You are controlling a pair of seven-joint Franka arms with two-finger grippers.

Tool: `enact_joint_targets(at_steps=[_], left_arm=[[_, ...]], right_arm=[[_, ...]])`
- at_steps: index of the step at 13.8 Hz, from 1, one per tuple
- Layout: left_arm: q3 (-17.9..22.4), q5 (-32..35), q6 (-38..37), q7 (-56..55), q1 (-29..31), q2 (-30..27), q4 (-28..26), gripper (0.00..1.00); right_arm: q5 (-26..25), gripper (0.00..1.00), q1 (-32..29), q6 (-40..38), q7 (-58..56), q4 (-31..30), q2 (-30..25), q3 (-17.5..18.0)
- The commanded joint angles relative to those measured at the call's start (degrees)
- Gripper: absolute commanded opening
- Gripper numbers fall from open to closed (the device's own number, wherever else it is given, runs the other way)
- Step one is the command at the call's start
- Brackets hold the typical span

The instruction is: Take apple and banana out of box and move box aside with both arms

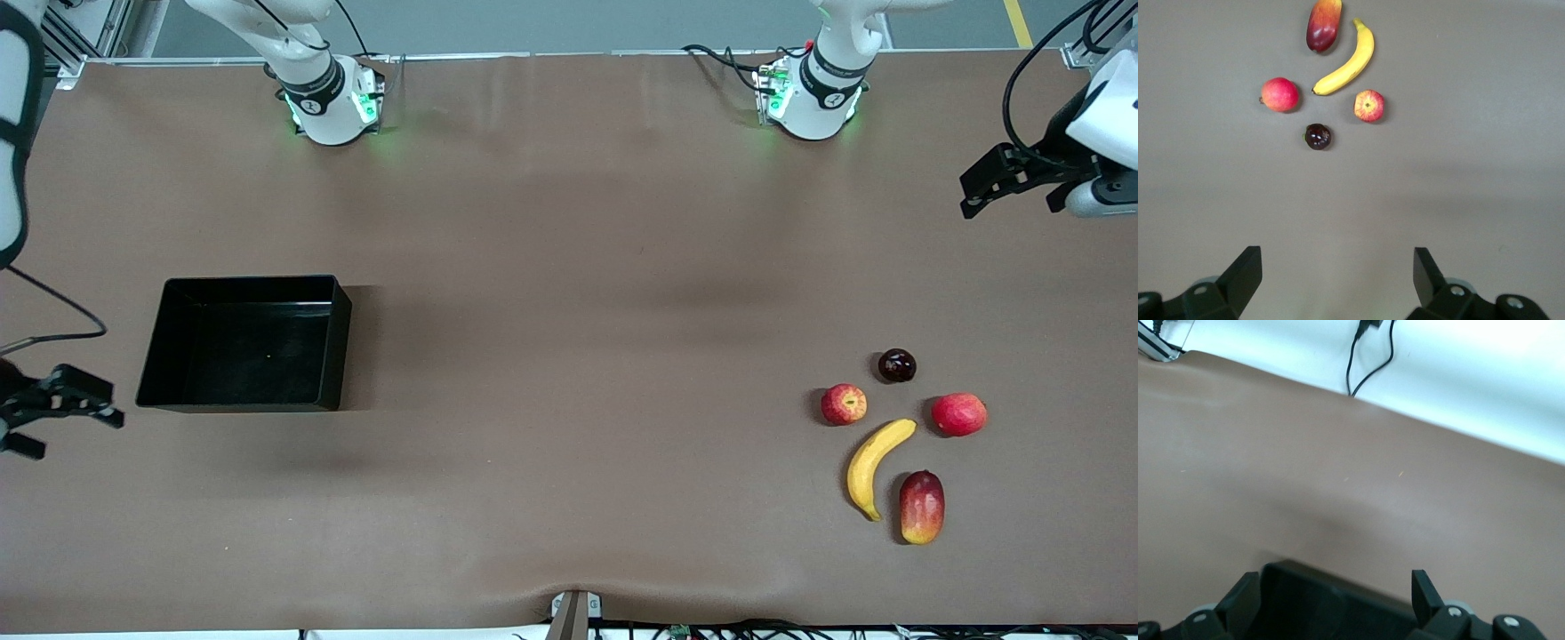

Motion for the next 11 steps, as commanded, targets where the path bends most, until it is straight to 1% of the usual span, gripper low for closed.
enact_joint_targets(at_steps=[1, 3, 4, 6, 8, 9, 11], left_arm=[[-0.31, -0.96, -1.38, -3.87, -0.35, -1.69, -1.82, 1.0], [-0.75, -0.96, -2.26, -5.03, -0.26, -1.61, -1.73, 1.0], [-0.75, -0.96, -2.61, -5.12, -0.26, -1.43, -1.64, 1.0], [-0.75, -0.96, -3.14, -4.42, 0.0, -0.99, -1.03, 1.0], [-0.75, -0.96, -3.23, -4.15, 0.09, -0.73, -0.24, 1.0], [-0.75, -0.96, -3.14, -4.07, 0.09, -0.73, -0.24, 1.0], [-0.75, -0.96, -3.14, -4.07, -0.08, -0.73, -0.24, 1.0]], right_arm=[[-2.06, 1.0, 0.63, -10.79, 9.66, -0.84, -6.53, -0.27], [-2.14, 1.0, 0.45, -19.5, 11.95, -0.93, -10.14, -0.27], [-2.06, 1.0, 0.45, -23.02, 13.62, -2.15, -11.99, -0.27], [-2.49, 1.0, 0.45, -23.32, 14.16, -8.37, -17.69, -0.53], [-6.25, 1.0, -0.6, -22.8, 14.17, -14.0, -21.4, -0.53], [-7.23, 1.0, -0.78, -21.57, 14.17, -15.42, -22.37, -0.53], [-9.34, 1.0, -0.6, -20.51, 14.25, -15.69, -22.64, -0.45]])
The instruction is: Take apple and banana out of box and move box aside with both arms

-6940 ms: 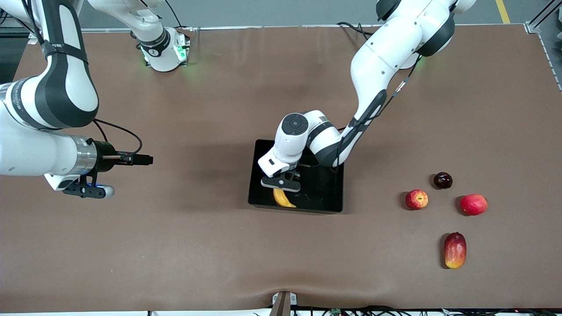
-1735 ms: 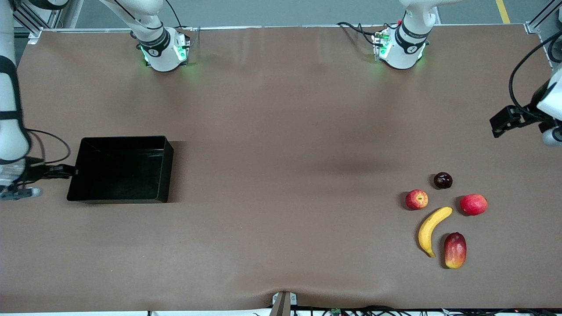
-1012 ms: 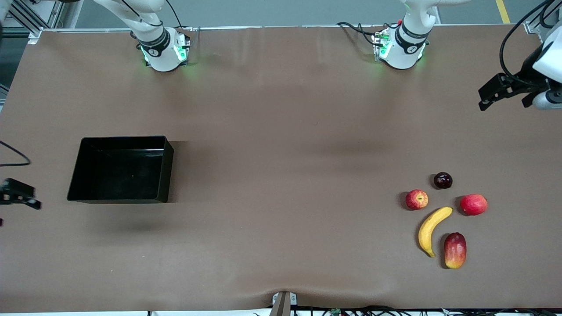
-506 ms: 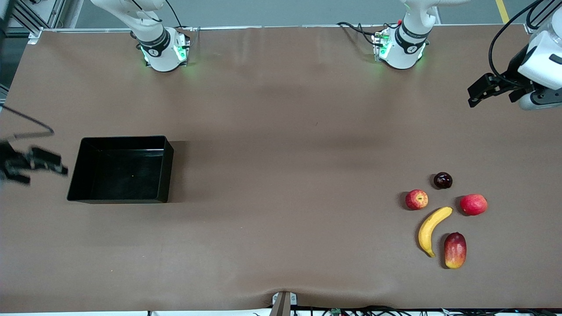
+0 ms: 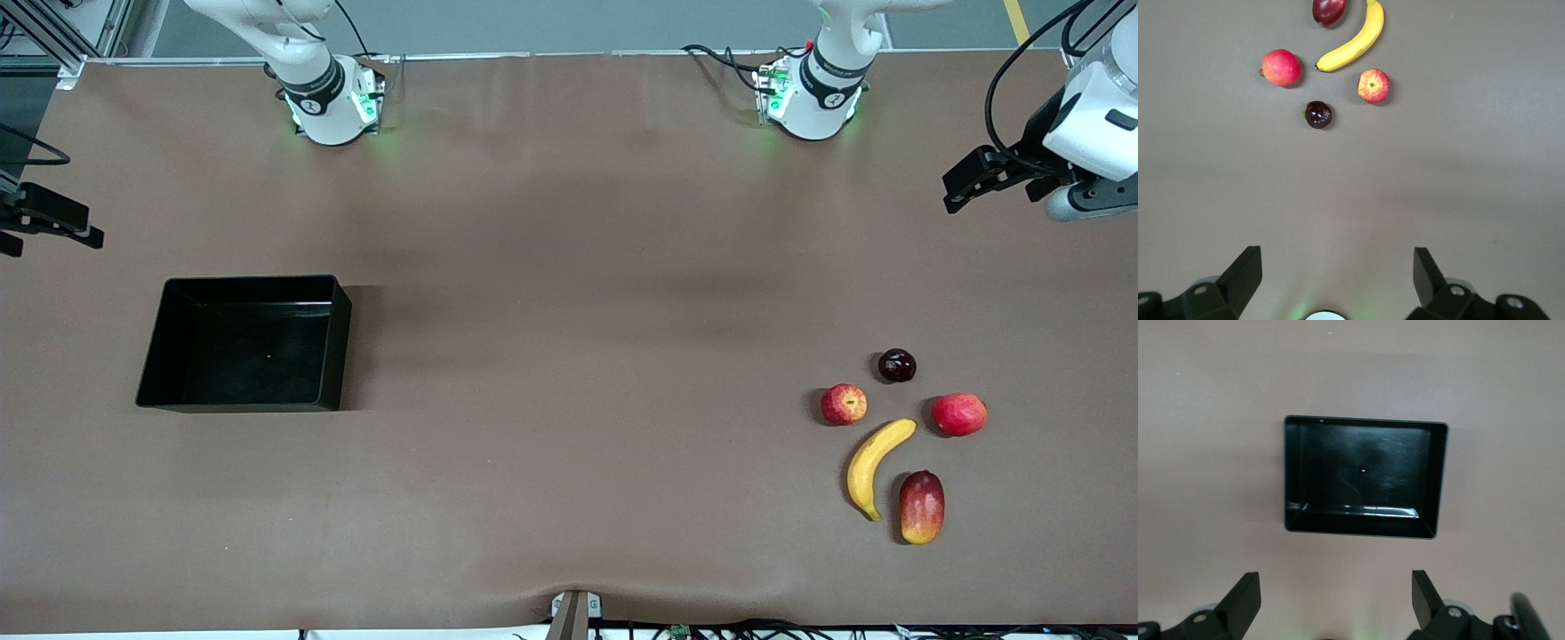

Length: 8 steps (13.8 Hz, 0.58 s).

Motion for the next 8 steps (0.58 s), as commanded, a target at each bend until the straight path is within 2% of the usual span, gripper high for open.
enact_joint_targets(at_steps=[1, 5, 8], left_arm=[[-0.02, -0.92, -0.81, 0.26, -0.02, -0.61, 0.31, 1.0], [-0.02, -1.09, -0.81, 0.44, 0.16, 0.97, 2.5, 1.0], [-0.02, -1.01, -0.81, 0.96, 0.25, 1.06, 2.68, 1.0]], right_arm=[[-2.57, 1.0, -0.22, 1.82, 0.86, -3.67, -2.36, 0.76], [-2.13, 1.0, -1.71, 1.21, 0.07, 1.25, -1.83, 0.67], [-1.27, 1.0, -1.71, 0.95, 0.51, 0.56, -2.18, 0.67]])
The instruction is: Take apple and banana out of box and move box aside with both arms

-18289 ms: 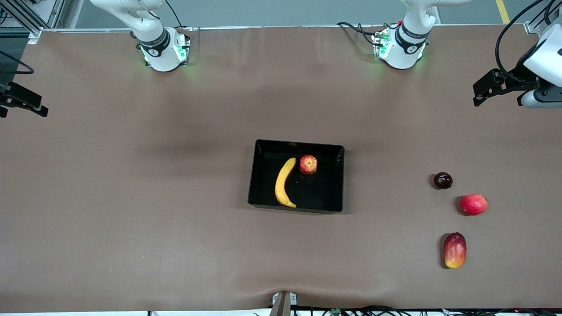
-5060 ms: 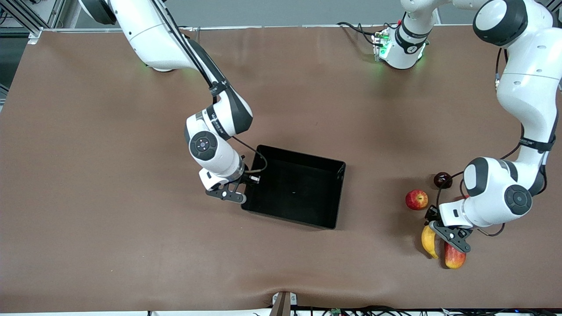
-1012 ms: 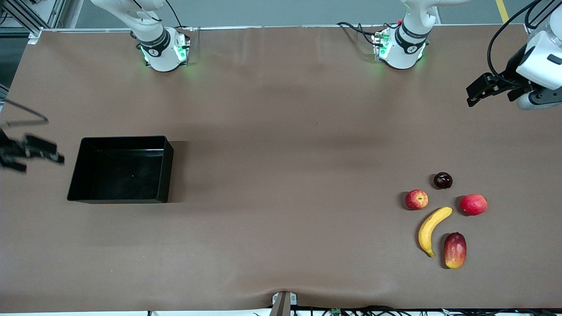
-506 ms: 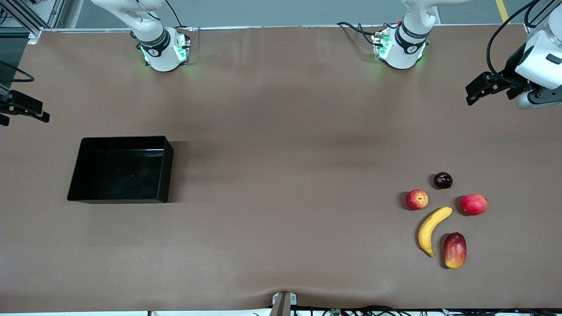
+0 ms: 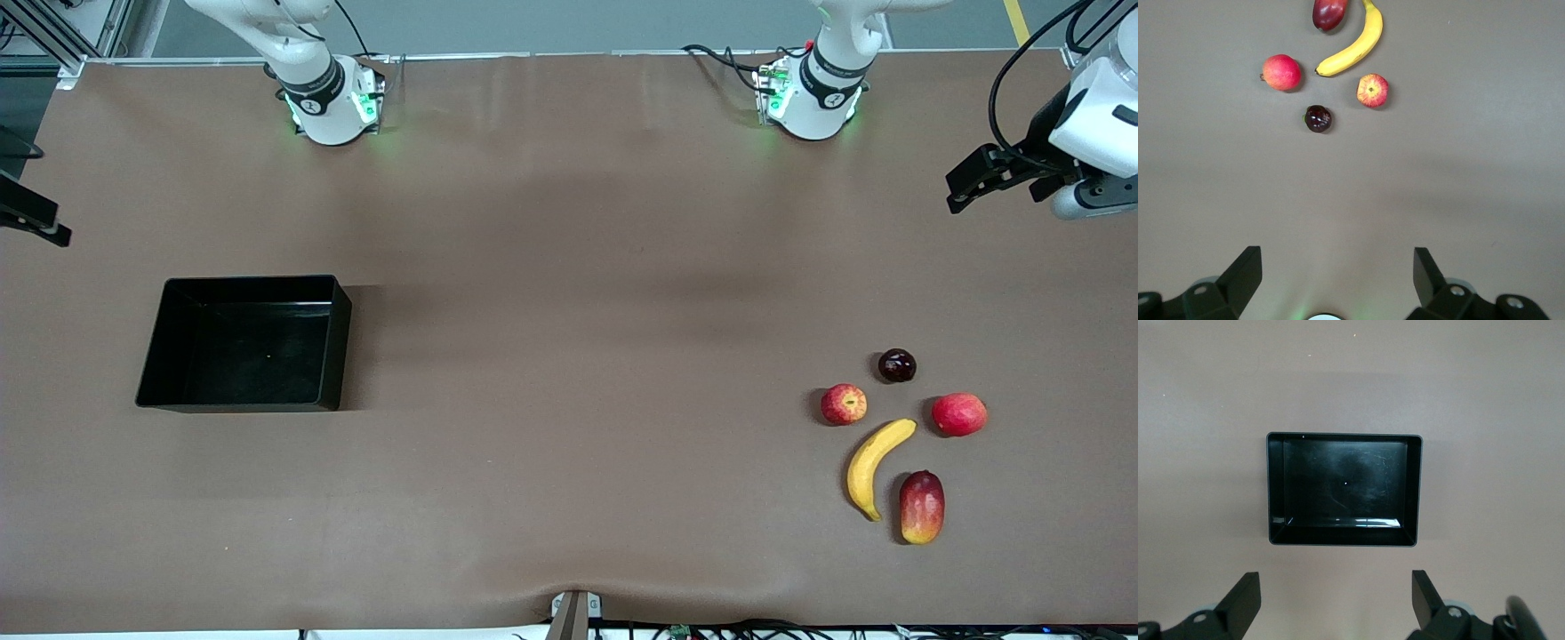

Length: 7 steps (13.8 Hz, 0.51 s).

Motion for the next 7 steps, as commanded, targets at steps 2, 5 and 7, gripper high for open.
enact_joint_targets(at_steps=[2, 5, 7], left_arm=[[-0.03, -1.01, -0.81, 0.84, -0.13, 0.78, 1.63, 1.0], [-0.2, -0.92, -0.81, 1.8, -0.39, 1.13, 1.54, 1.0], [-0.21, -1.01, -0.81, 5.74, -0.39, 1.13, 1.54, 1.0]], right_arm=[[1.48, 1.0, -0.19, -1.65, 1.66, -1.06, -1.83, 0.8], [1.49, 1.0, 0.86, -2.27, 5.79, -4.65, -4.55, 1.5], [1.4, 1.0, 0.87, -2.27, 5.8, -4.76, -4.56, 1.5]])
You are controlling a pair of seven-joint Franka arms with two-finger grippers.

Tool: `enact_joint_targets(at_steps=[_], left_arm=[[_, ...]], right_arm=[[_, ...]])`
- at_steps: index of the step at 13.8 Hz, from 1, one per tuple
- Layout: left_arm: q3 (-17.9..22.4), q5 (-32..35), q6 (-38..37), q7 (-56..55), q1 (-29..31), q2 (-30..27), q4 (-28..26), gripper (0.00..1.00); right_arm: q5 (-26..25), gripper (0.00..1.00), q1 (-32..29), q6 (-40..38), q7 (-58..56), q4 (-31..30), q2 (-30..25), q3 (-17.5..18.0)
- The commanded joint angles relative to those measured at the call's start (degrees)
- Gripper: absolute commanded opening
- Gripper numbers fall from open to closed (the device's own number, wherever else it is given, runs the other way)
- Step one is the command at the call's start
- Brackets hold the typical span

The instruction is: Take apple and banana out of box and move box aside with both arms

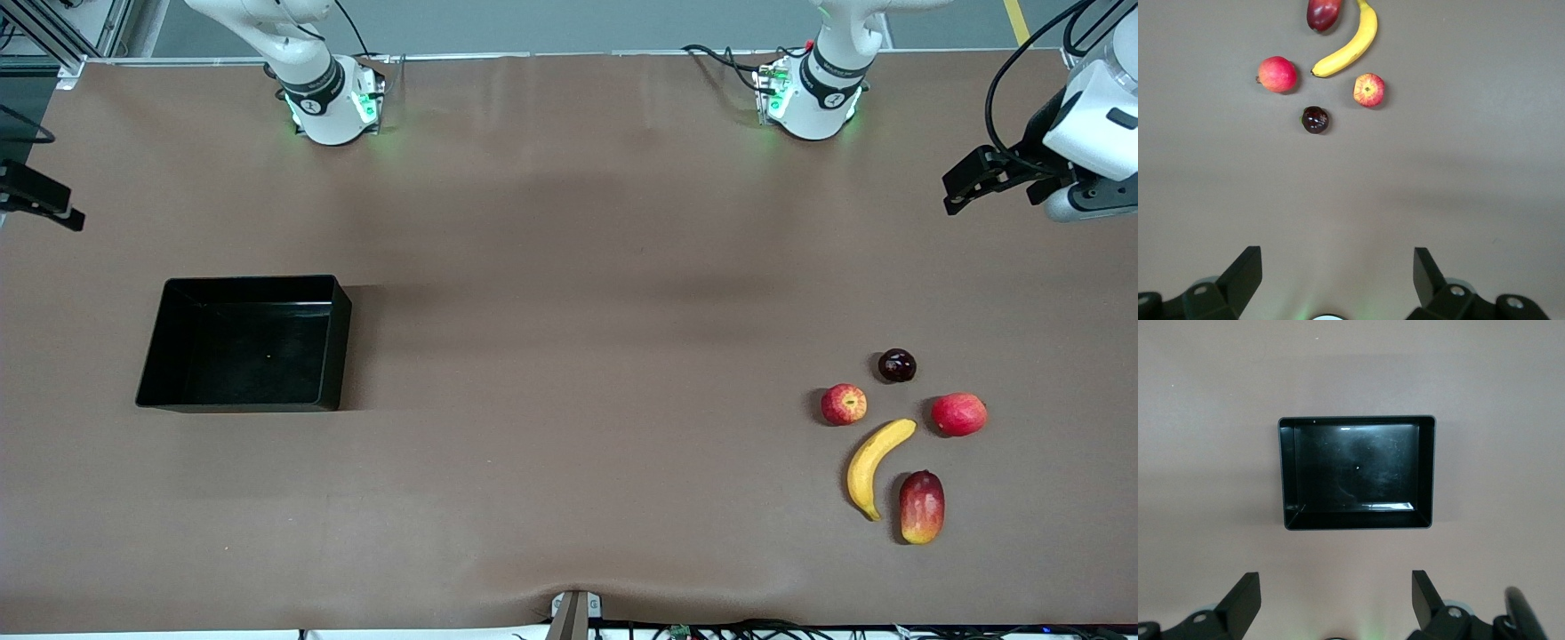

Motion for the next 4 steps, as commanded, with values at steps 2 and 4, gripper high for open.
enact_joint_targets(at_steps=[2, 4], left_arm=[[0.01, -1.09, -0.81, 3.63, 0.05, 0.59, 1.39, 1.0], [0.01, -1.09, -0.81, 3.02, 0.05, 0.59, 1.39, 1.0]], right_arm=[[0.76, 1.0, 0.56, 2.25, 0.86, -3.22, -3.0, 0.17], [0.76, 1.0, 1.97, 4.53, 0.86, -6.81, -5.36, 0.18]])
